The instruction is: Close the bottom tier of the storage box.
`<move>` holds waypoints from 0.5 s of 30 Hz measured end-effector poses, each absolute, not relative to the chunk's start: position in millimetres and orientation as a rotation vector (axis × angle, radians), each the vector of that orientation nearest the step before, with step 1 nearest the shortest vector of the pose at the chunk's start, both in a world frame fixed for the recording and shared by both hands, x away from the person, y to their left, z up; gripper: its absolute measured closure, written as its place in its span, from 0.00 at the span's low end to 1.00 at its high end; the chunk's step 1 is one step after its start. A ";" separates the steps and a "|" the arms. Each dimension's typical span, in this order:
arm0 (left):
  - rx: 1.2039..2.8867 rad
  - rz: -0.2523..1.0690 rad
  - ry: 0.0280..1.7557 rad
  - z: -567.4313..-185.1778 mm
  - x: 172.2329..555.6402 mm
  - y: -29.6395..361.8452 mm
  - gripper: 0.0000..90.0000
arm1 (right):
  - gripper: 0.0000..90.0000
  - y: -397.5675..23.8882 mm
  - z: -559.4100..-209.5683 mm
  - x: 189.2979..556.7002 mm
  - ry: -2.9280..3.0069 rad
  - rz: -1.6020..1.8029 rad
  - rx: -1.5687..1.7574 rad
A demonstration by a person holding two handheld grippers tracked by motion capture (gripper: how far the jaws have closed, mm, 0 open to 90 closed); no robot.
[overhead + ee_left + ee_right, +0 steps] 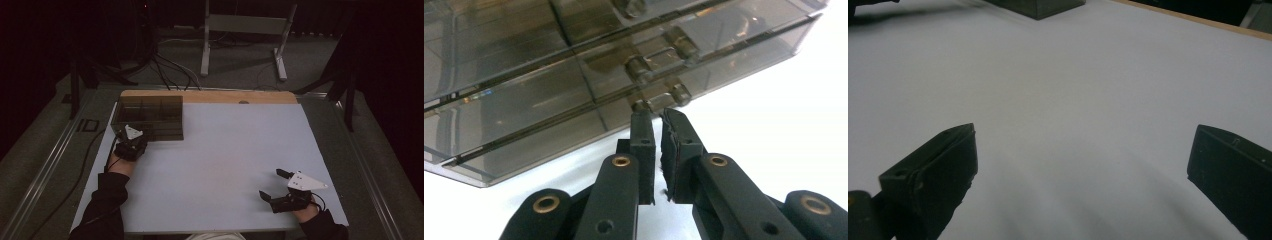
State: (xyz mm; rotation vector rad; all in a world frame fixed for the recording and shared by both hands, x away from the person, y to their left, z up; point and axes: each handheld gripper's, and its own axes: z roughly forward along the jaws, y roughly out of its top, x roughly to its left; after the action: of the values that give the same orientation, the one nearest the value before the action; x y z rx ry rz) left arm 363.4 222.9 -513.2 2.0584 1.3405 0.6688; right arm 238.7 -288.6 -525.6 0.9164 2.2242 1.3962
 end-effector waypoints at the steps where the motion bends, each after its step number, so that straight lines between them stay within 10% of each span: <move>1: 2.060 0.665 1.341 -512.4 362.7 222.4 0.95 | 0.00 -288.9 -525.4 238.9 2.221 1.399 0.917; 15: 2.031 0.553 1.286 -496.0 356.8 206.9 0.68 | 0.00 -290.2 -527.4 241.2 2.219 1.415 0.928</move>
State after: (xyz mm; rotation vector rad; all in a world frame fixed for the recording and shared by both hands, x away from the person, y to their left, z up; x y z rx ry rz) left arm 356.8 206.9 -496.0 2.0313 1.2858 0.5534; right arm 241.2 -290.2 -527.4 0.9277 2.2186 1.4154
